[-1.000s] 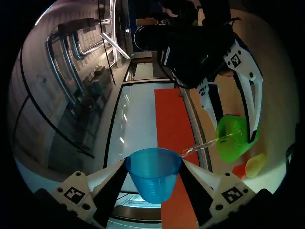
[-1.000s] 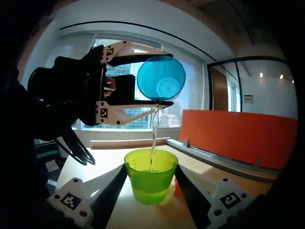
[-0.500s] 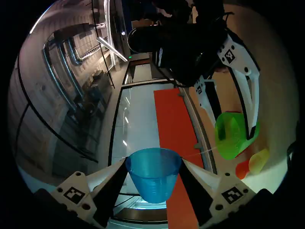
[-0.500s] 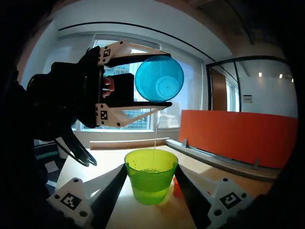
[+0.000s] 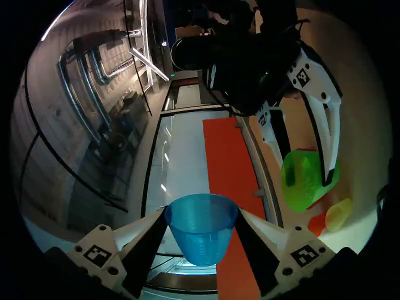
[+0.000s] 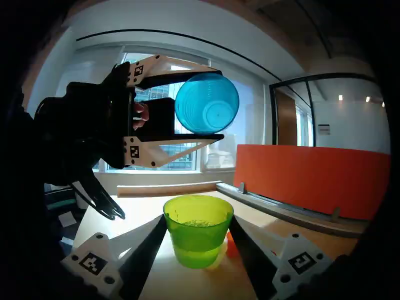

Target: Pour water

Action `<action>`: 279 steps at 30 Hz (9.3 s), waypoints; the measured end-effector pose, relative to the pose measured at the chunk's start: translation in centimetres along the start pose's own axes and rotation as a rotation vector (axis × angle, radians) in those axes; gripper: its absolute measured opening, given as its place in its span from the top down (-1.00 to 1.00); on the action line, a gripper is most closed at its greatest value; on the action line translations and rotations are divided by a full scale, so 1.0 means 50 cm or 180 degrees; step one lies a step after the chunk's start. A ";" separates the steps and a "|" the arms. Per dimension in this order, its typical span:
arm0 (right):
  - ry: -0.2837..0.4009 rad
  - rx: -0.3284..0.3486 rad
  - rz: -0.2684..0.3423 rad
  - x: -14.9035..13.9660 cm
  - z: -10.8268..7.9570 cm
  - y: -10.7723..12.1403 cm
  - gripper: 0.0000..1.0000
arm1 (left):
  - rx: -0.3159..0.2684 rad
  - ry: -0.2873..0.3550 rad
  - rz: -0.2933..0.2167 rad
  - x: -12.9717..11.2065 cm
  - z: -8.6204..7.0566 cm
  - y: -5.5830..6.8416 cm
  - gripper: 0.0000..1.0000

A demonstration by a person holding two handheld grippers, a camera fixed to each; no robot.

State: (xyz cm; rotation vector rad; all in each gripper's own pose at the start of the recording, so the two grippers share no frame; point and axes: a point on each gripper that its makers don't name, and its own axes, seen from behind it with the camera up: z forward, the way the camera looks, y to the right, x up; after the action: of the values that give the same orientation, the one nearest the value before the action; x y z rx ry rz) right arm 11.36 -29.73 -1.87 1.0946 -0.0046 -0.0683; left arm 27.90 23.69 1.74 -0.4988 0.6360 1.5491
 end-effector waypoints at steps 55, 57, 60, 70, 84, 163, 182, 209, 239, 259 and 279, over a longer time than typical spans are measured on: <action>0.0088 -0.0108 -0.0044 0.034 -0.033 0.005 -0.79 | -0.0100 0.0215 -0.4822 -0.104 0.015 0.024 -0.77; 0.0085 -0.0110 -0.0041 0.035 -0.033 0.005 -0.79 | -0.0098 0.0209 -0.4830 -0.107 0.014 0.026 -0.77; 0.0087 -0.0118 -0.0026 0.037 -0.033 0.005 -0.78 | -0.0105 0.0189 -0.4831 -0.110 0.011 0.029 -0.77; 0.0031 -0.0218 0.0003 0.031 -0.051 0.027 -0.79 | -0.0125 0.0074 -0.4897 -0.128 -0.006 0.061 -0.77; -0.0068 -0.0496 -0.0014 0.023 -0.121 0.089 -0.79 | -0.0209 -0.0094 -0.4908 -0.134 -0.043 0.139 -0.78; -0.1177 -0.0585 0.0088 -0.173 -0.243 0.152 -0.81 | -0.1710 -0.1008 -0.4658 -0.066 -0.145 0.579 -0.79; -0.1320 -0.0574 0.0156 -0.239 -0.239 0.158 -0.81 | -0.1990 -0.1137 -0.4633 -0.051 -0.140 0.664 -0.79; -0.1405 -0.0594 0.0167 -0.279 -0.239 0.155 -0.81 | -0.2168 -0.1220 -0.4585 -0.050 -0.167 0.723 -0.79; -0.1641 -0.0591 0.0234 -0.393 -0.239 0.130 -0.81 | -0.2264 -0.1536 -0.4505 -0.093 -0.247 0.754 -0.80; -0.1676 -0.0607 0.0262 -0.412 -0.249 0.113 -0.82 | -0.2222 -0.1558 -0.4590 -0.092 -0.261 0.747 -0.79; -0.1674 -0.0802 0.0340 -0.404 -0.284 0.113 -1.00 | -0.2093 -0.1650 -0.4667 -0.097 -0.289 0.727 -0.79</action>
State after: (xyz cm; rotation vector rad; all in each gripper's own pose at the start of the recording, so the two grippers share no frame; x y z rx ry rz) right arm -7.97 -13.39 -2.76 0.7980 -0.5137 -0.2524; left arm -8.78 9.78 -2.33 -0.7481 -0.6317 0.3478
